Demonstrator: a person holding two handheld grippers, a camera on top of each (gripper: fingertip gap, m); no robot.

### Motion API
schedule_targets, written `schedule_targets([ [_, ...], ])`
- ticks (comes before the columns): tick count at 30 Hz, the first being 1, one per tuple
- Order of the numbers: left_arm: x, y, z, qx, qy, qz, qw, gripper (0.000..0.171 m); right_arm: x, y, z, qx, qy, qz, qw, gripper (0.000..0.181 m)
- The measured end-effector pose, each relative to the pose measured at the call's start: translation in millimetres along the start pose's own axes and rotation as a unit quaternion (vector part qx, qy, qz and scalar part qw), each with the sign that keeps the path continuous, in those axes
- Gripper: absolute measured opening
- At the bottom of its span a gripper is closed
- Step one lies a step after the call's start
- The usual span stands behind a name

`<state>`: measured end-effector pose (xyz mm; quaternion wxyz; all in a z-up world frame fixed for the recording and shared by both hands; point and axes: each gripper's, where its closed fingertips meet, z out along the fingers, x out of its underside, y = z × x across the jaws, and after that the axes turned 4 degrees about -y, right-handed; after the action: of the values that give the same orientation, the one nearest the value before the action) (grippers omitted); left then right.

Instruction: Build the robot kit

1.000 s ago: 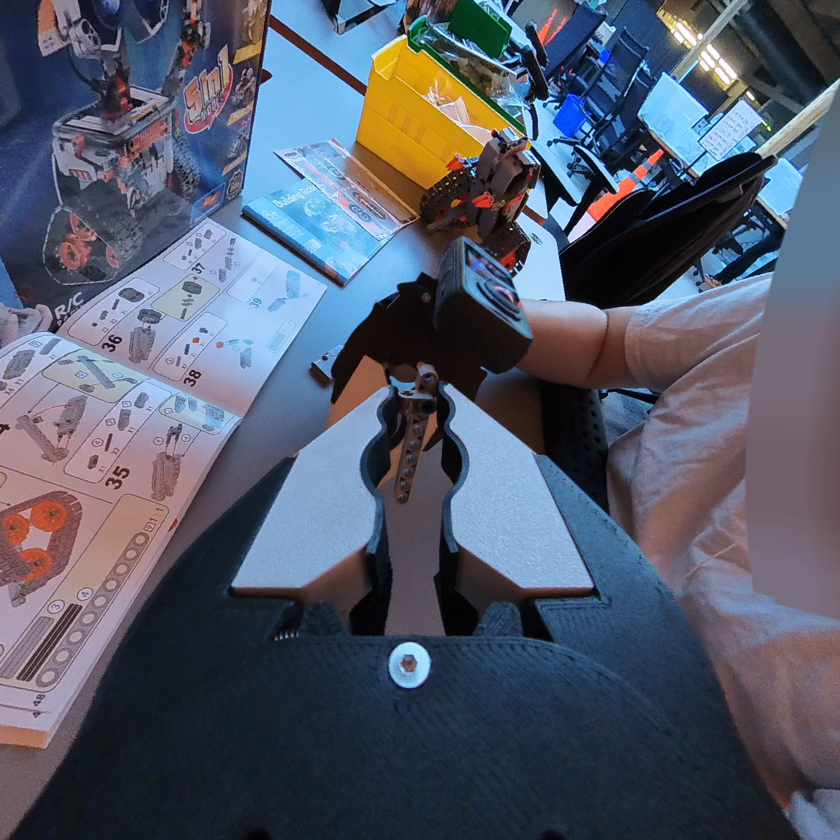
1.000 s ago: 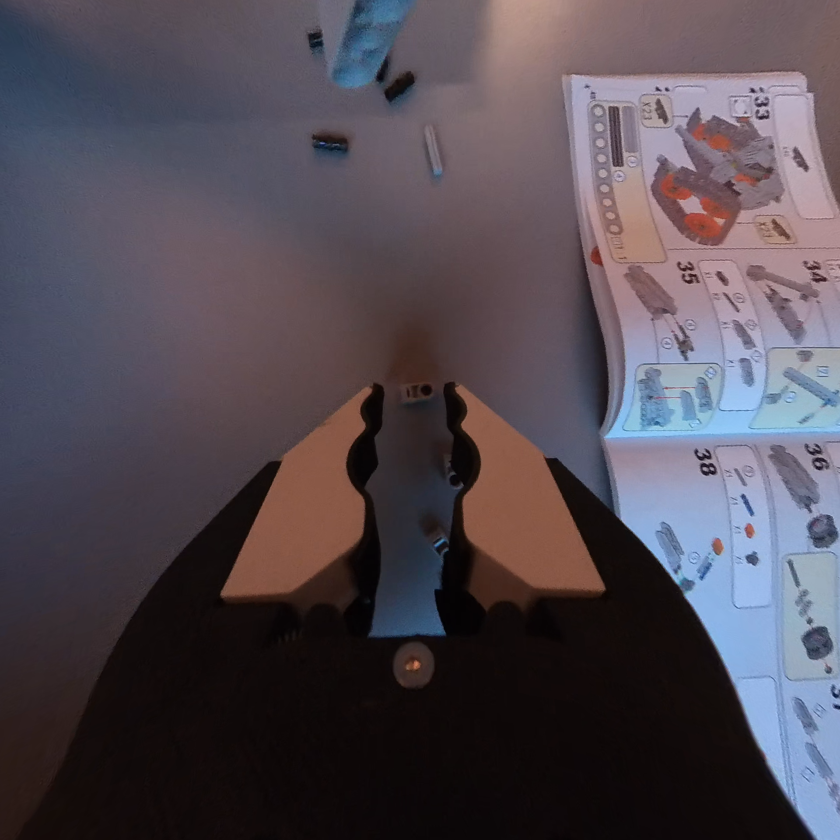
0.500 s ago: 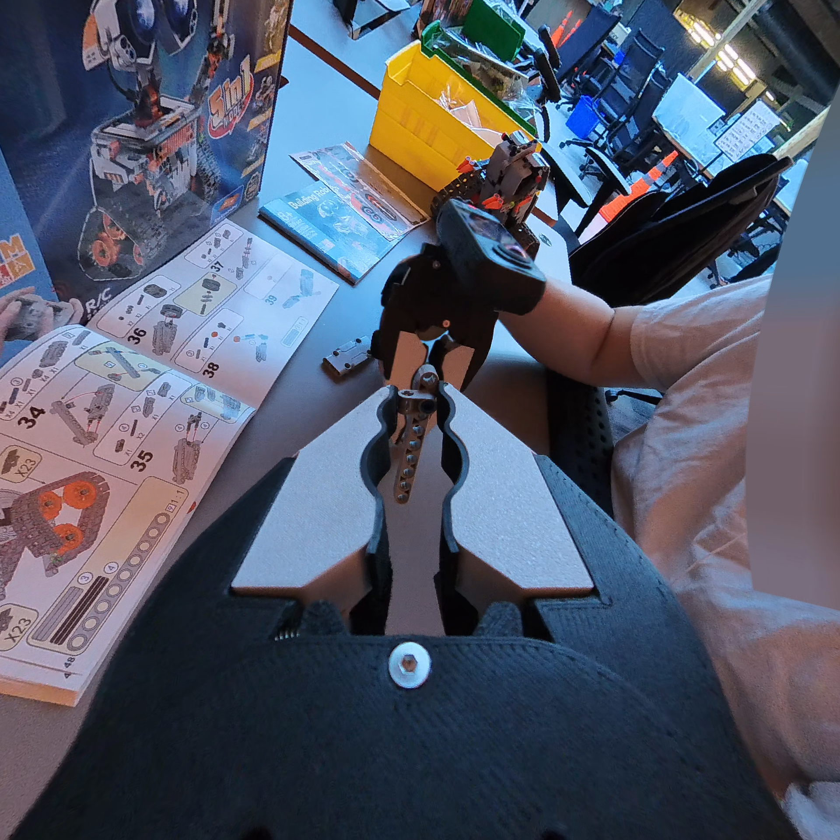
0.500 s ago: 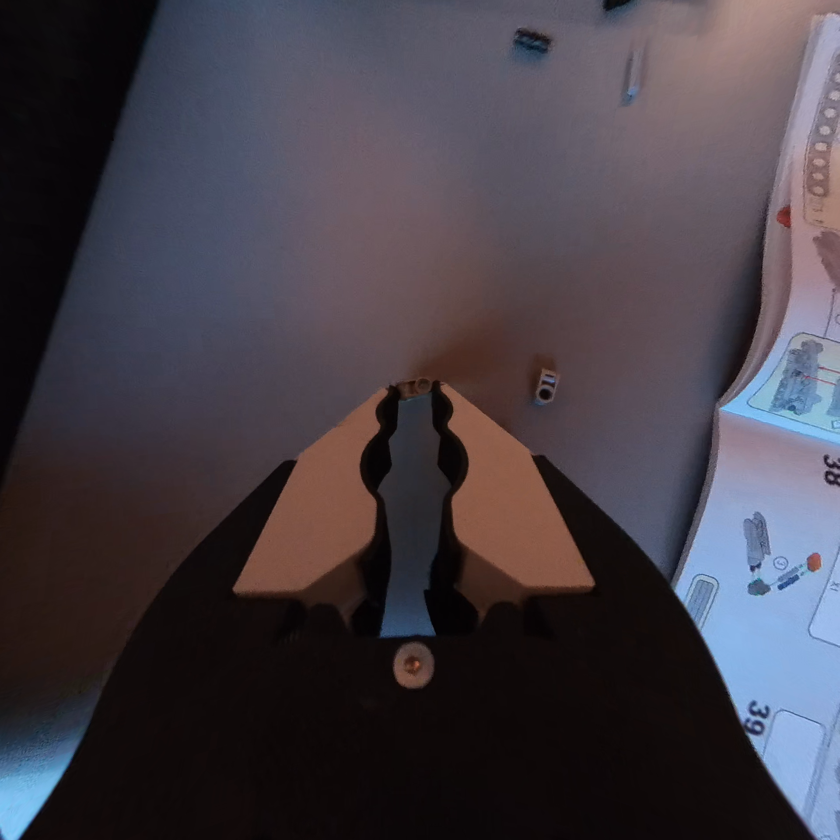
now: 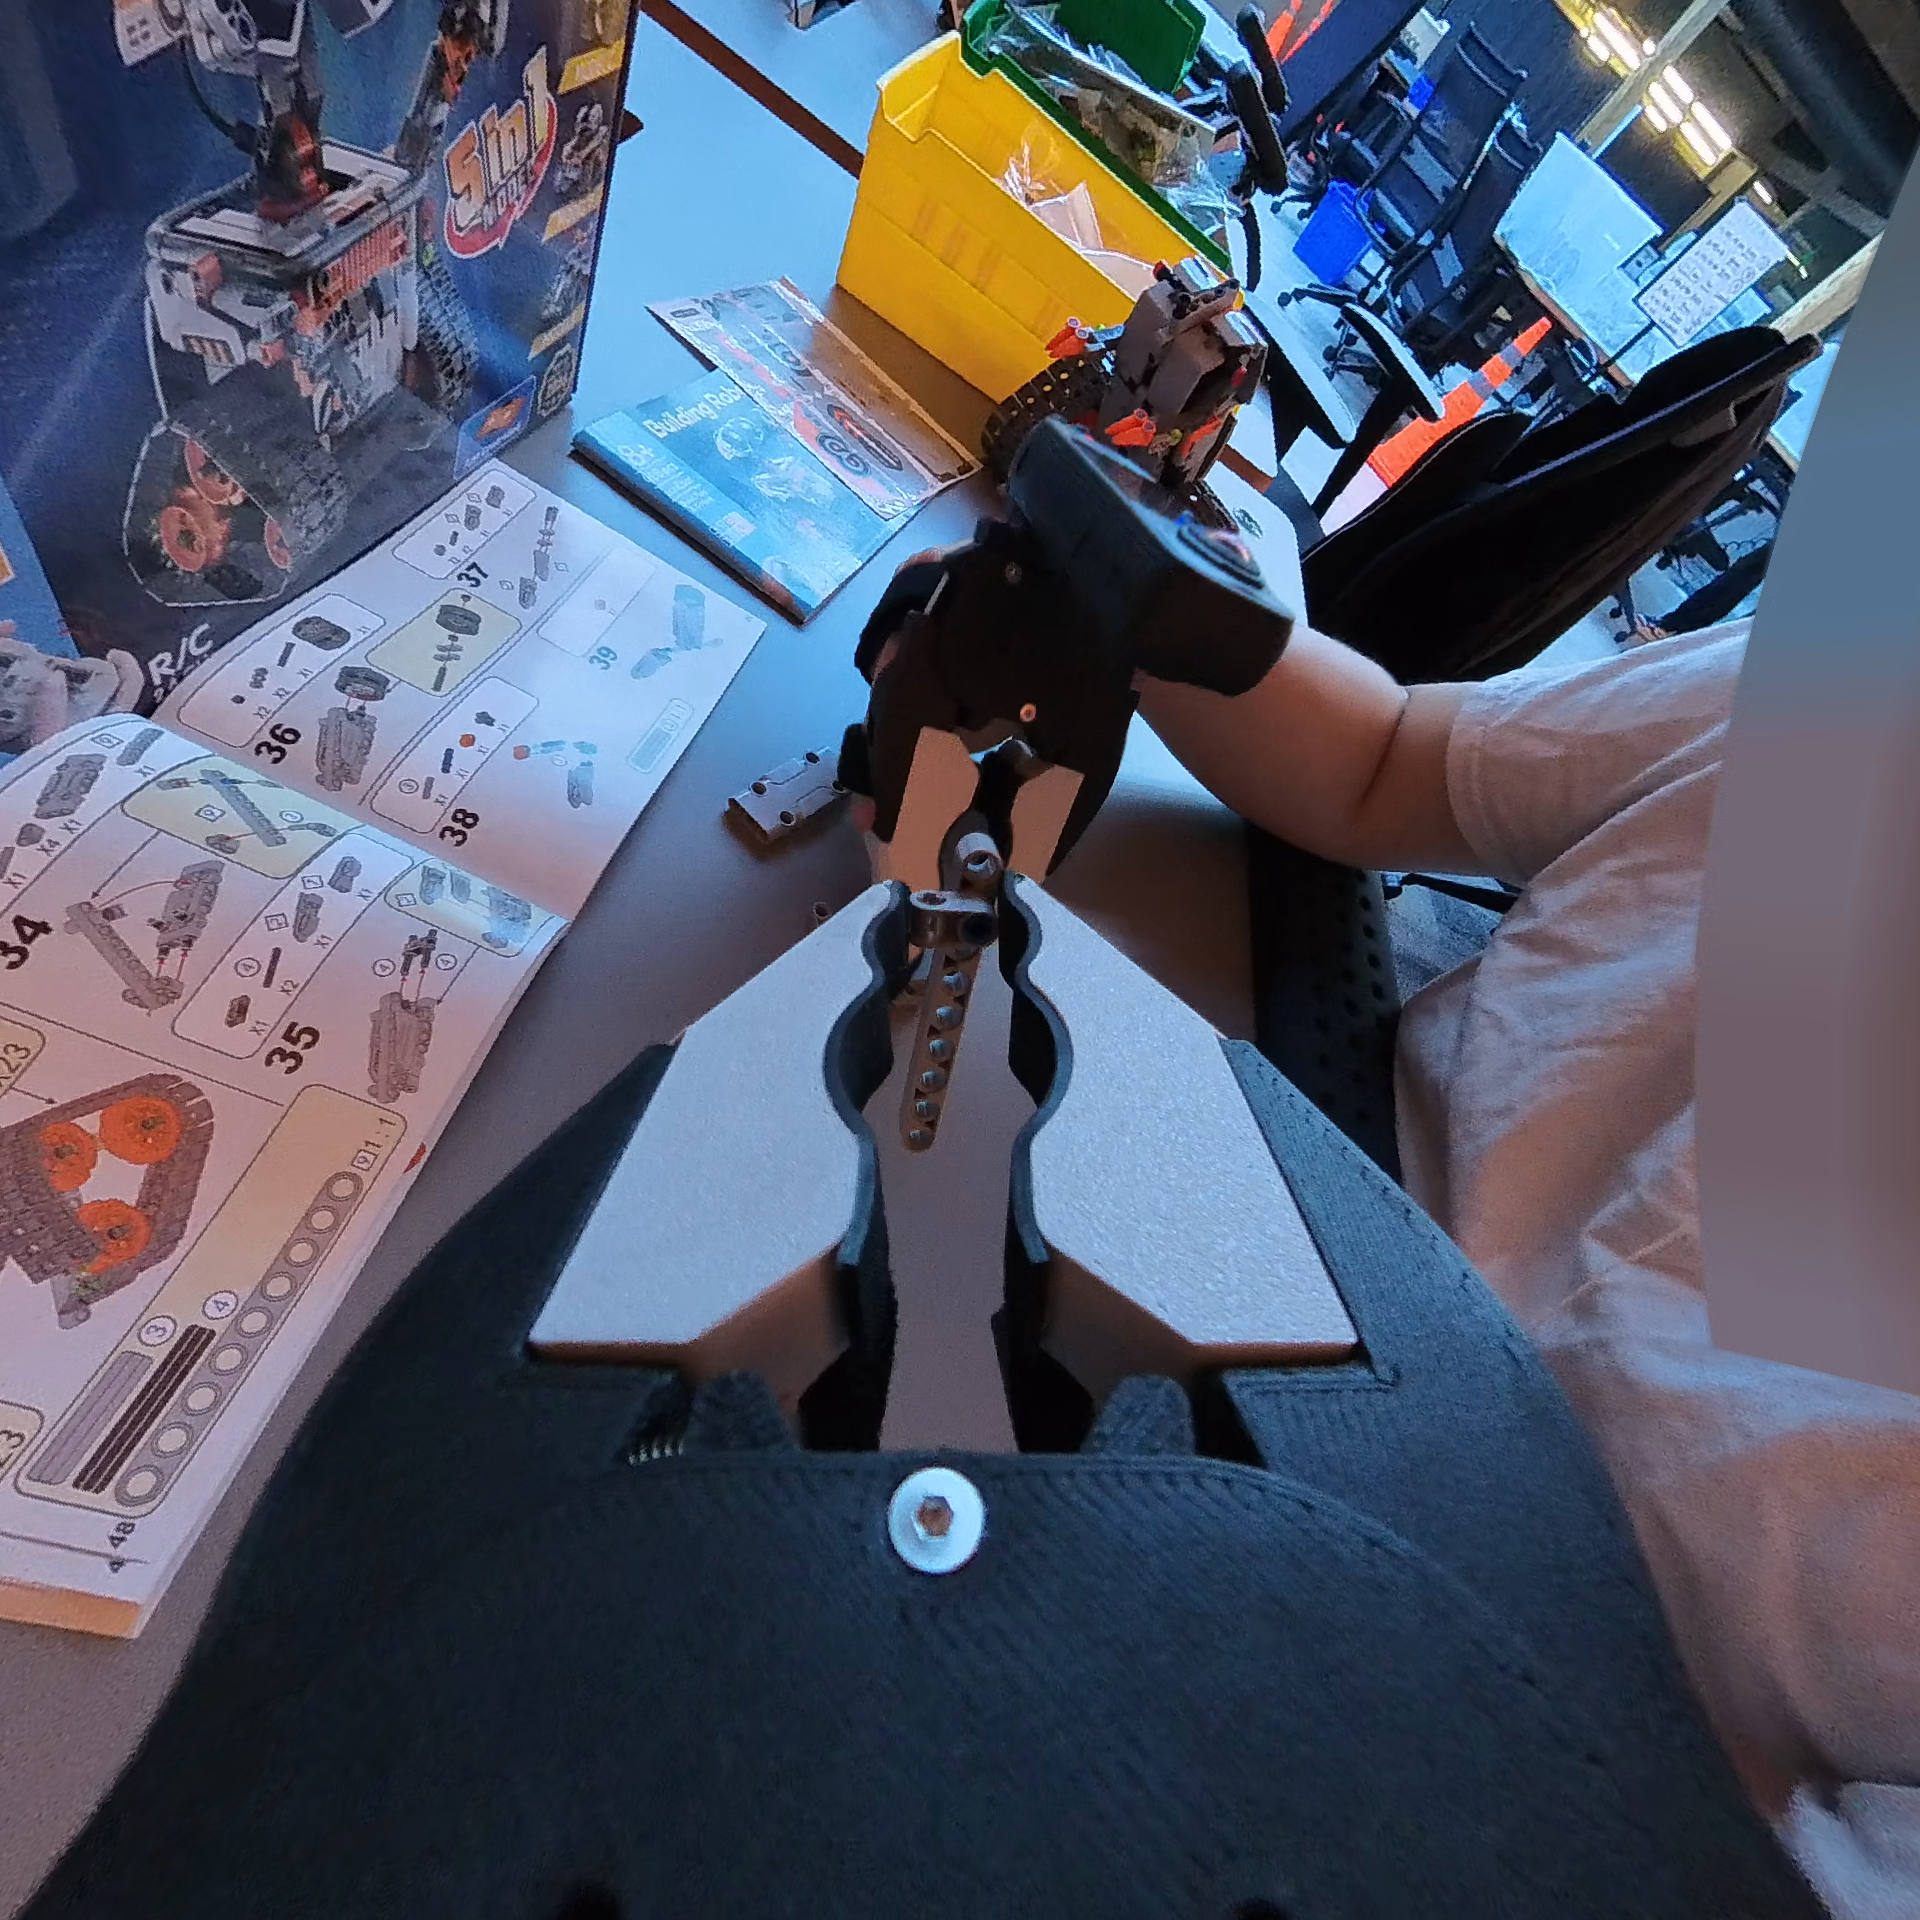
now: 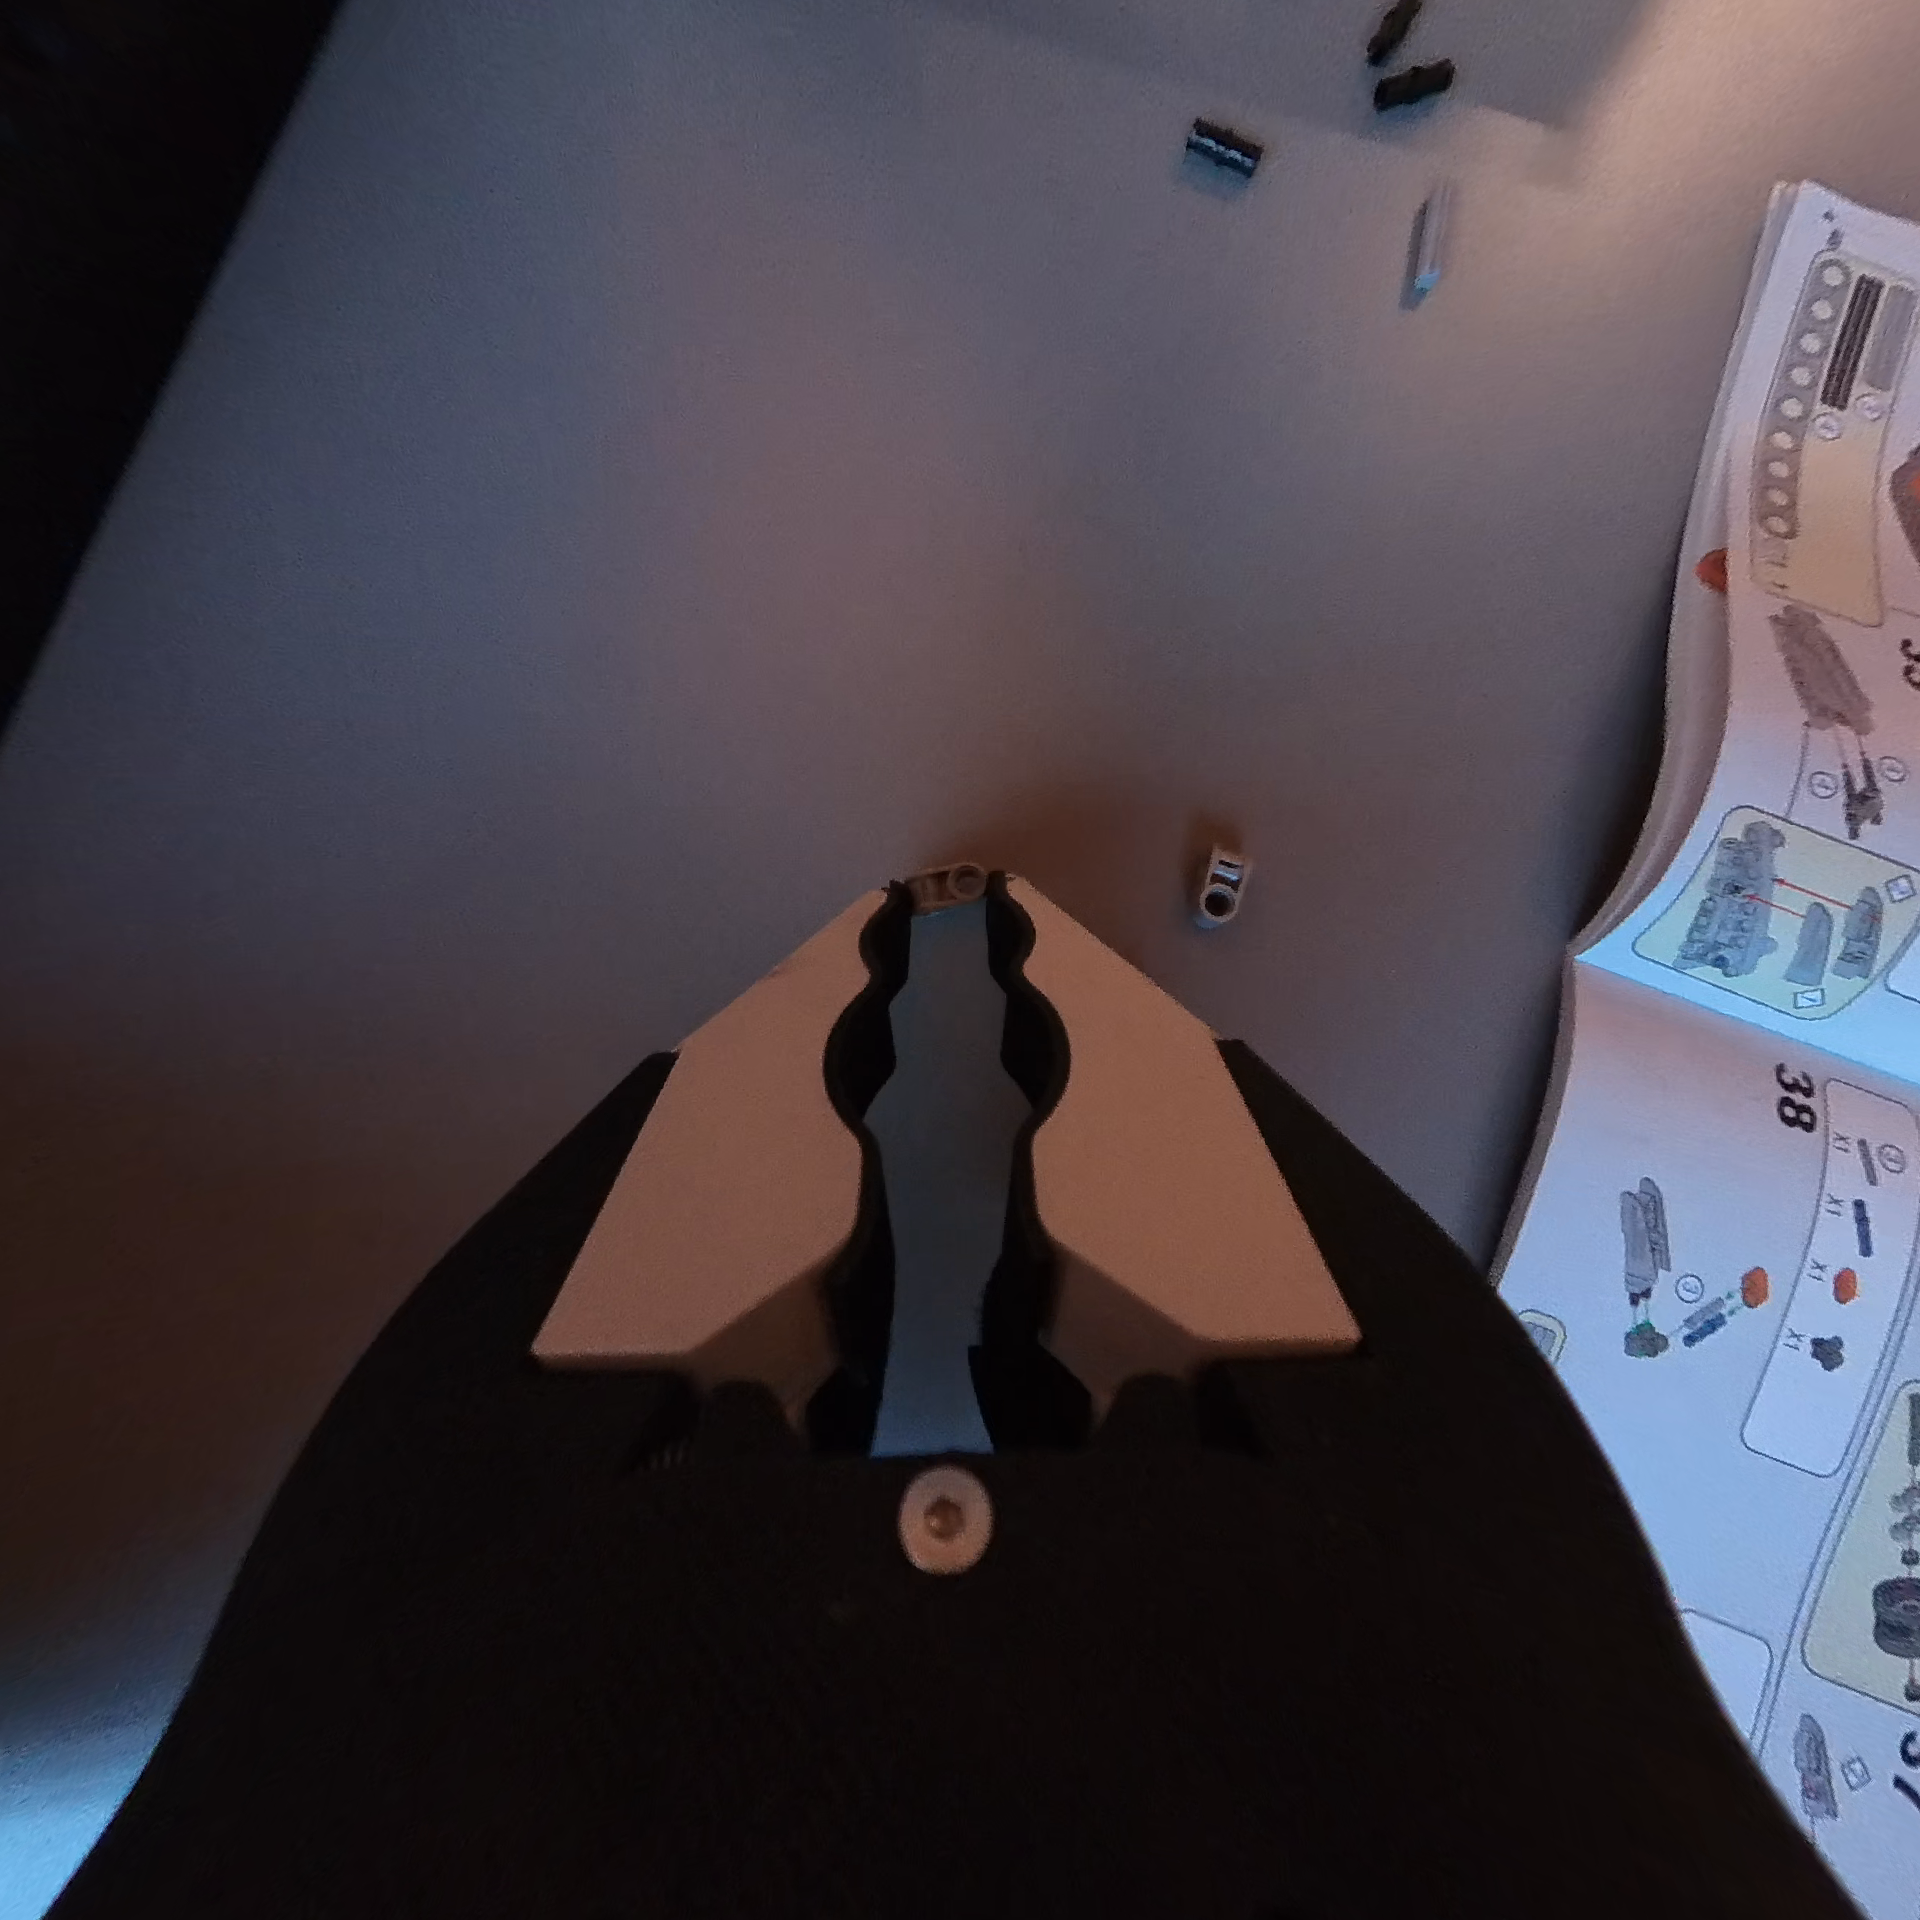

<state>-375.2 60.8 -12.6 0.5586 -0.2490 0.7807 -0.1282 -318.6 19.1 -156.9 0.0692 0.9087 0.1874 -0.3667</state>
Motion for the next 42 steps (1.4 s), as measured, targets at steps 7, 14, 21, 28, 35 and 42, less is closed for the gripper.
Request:
schedule_targets([
  [7, 3, -3, 3, 0.003, 0.010, 0.003, 1.000, 0.014, -4, 3, 6, -0.004, 0.011, 0.009, 1.000, 0.017],
  [14, 0, -8, 3, 0.019, 0.001, -0.004, 1.000, 0.014, -2, -1, -12, 0.048, 0.131, 0.201, 0.970, 0.022],
  [21, 0, -10, 3, 0.018, 0.005, 0.002, 1.000, 0.014, -1, 3, 8, 0.057, 0.180, 0.165, 0.968, 0.022],
  [28, -1, -6, -3, 0.012, -0.001, -0.009, 1.000, 0.014, 5, 3, 5, 0.053, 0.189, 0.134, 0.971, 0.015],
  [35, 2, -6, -2, 0.012, 0.007, -0.007, 1.000, 0.014, 4, 3, 7, 0.051, 0.191, 0.093, 0.976, 0.007],
  [42, 3, -6, -1, 0.015, 0.009, -0.010, 1.000, 0.014, 5, 1, 7, 0.062, 0.205, 0.089, 0.973, 0.018],
])
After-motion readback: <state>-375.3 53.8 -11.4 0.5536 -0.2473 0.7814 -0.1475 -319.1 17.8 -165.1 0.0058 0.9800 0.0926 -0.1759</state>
